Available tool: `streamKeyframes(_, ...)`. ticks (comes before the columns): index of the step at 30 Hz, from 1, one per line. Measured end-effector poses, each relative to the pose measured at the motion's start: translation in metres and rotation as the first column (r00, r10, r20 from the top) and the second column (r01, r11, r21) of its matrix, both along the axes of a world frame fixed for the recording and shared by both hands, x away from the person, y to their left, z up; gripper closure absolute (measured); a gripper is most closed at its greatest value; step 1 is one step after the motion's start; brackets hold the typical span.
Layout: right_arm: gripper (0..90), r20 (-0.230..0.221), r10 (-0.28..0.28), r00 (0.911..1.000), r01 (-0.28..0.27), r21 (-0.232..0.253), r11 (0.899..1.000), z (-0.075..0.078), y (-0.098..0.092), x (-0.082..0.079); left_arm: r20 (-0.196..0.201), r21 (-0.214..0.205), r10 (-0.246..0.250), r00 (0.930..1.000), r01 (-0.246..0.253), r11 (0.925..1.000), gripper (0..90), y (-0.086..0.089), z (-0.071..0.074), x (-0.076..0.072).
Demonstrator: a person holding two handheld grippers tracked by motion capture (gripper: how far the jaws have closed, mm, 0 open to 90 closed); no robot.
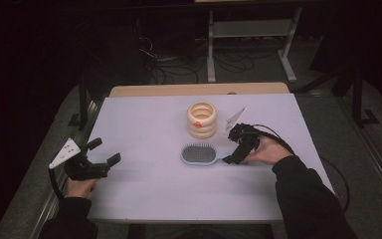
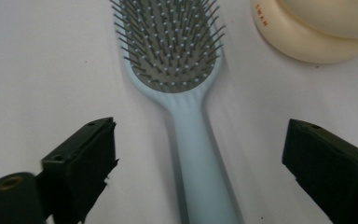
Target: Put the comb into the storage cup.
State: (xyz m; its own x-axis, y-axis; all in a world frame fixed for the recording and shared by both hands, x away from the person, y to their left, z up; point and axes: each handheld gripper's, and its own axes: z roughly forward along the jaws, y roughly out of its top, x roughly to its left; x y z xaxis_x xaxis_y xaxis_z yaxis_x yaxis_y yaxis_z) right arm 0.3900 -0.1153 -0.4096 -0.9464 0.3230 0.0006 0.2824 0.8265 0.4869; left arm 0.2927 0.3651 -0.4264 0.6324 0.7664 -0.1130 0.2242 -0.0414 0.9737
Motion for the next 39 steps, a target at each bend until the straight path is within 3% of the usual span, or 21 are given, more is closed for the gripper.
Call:
streamKeyframes(16,20.1,-0.005,0.040,0.9992,-0.040,-0.041,0.998,-0.012,0.008,0.004,-0.001,0.002,-0.003,1.0000,0.003,1.0000,0.0,0.000,0.000,0.000)
streamKeyframes(24,28.1,-0.052,0.050,0.9974,-0.054,-0.072,0.996,-0.022,0.013,0.011,-0.006,0.006,-0.008,0.9999,0.009,0.9999,0.0,-0.001,-0.001,0.001)
streamKeyframes(39,37.0,-0.047,0.090,0.9948,-0.095,-0.113,0.989,-0.031,0.024,0.012,-0.009,0.005,-0.013,0.9999,0.013,0.9999,0.0,-0.001,-0.001,0.001)
